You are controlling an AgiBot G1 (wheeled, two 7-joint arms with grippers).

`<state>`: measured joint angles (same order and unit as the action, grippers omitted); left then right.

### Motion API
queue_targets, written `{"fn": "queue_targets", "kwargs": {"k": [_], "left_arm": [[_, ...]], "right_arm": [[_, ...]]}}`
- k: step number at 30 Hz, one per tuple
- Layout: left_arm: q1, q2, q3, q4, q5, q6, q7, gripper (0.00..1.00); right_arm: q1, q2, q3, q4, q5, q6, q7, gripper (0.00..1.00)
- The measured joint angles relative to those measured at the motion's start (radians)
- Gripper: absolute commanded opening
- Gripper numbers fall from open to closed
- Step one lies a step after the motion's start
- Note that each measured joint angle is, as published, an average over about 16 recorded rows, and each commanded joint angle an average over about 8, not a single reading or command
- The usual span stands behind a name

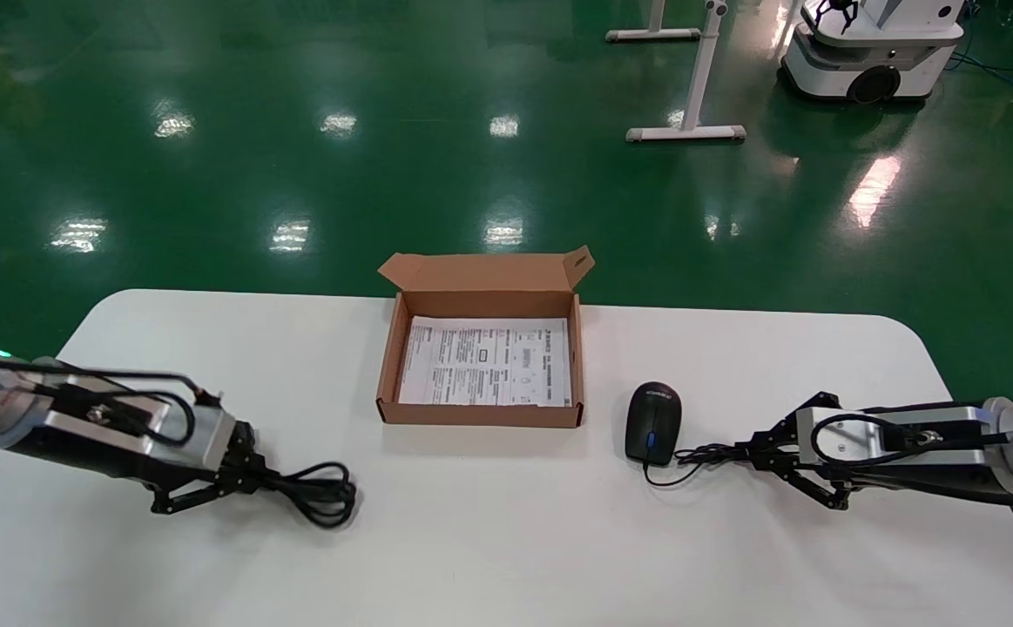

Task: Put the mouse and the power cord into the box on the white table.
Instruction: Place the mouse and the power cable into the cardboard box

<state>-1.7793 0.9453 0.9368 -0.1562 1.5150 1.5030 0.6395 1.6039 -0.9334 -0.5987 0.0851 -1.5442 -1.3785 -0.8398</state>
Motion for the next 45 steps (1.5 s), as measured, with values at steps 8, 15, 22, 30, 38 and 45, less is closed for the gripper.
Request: {"fn": "queue_targets", "kwargs": {"k": [8, 15, 22, 30, 38, 45], "left_arm": [[-0.057, -0.067, -0.111, 0.052, -0.159, -0.02, -0.077, 0.0], [-0.149, -0.086, -0.197, 0.056, -0.277, -0.088, -0.139, 0.0], [-0.238, -0.051, -0.255, 0.032, -0.356, -0.163, -0.174, 0.0], [-0.29, -0.006, -0.289, 0.012, -0.405, -0.181, -0.175, 0.0], [-0.312, -0.006, -0.286, 0.011, -0.401, -0.152, -0.174, 0.0], [-0.326, -0.024, -0.273, 0.02, -0.381, -0.138, -0.18, 0.0]], "right_arm": [[0.095, 0.002, 0.033, 0.011, 0.046, -0.012, 0.049, 0.0], [0.202, -0.03, 0.07, 0.024, 0.099, -0.015, 0.113, 0.0], [0.256, -0.098, 0.094, 0.044, 0.135, -0.011, 0.145, 0.0], [0.231, -0.197, 0.098, 0.067, 0.147, 0.007, 0.143, 0.0], [0.177, -0.293, 0.088, 0.081, 0.14, 0.048, 0.131, 0.0], [0.142, -0.357, 0.074, 0.085, 0.122, 0.093, 0.114, 0.0]]}}
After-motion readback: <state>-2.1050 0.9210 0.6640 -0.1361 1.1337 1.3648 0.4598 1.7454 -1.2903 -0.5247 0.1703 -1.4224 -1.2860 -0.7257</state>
